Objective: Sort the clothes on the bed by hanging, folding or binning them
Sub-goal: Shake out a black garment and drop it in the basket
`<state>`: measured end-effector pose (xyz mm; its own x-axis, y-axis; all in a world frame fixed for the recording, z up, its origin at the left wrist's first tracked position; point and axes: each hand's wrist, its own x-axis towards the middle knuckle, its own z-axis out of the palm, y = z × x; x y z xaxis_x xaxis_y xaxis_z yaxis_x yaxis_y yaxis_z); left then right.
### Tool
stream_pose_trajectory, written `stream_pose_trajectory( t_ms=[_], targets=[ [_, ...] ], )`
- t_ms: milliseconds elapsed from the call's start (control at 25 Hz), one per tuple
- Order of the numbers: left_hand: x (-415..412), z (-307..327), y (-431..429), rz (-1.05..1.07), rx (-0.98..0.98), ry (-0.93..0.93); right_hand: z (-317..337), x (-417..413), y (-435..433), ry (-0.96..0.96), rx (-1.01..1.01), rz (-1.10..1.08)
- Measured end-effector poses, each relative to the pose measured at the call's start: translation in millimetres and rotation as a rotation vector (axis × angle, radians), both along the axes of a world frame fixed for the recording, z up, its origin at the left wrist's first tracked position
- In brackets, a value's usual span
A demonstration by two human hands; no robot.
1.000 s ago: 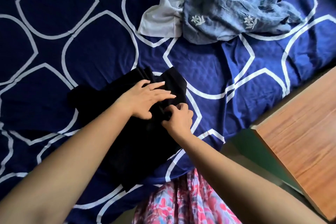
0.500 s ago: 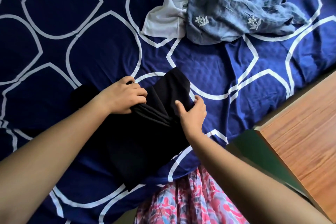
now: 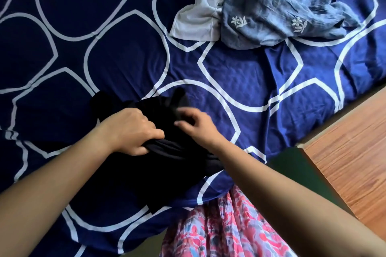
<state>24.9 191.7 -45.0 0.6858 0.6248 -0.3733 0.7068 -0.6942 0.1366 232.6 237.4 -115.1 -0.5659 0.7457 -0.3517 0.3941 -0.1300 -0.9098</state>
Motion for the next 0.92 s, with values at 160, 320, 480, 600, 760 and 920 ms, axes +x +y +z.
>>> stream_pose_trajectory(
  t_ms=[160, 320, 480, 600, 760, 920],
  targets=[
    [7, 10, -7, -0.009, -0.007, 0.008, 0, -3, -11, -0.346, -0.307, 0.555],
    [13, 11, 3, 0.038, -0.027, 0.131, 1, -2, -12, -0.373, -0.327, 0.472],
    [24, 0, 47, 0.116, 0.04, 0.26, -4, 25, -12, -0.048, -0.32, -0.03],
    [41, -26, 72, 0.261, 0.081, 0.29, -11, 46, -27, -0.256, -0.175, -0.037],
    [66, -59, 49, 0.868, 0.39, -0.044, -17, 45, -34, -0.386, -0.068, -0.262],
    [107, -80, -34, 1.439, 0.369, -0.262, -21, 53, -47, -0.564, 0.07, -0.157]
  ],
)
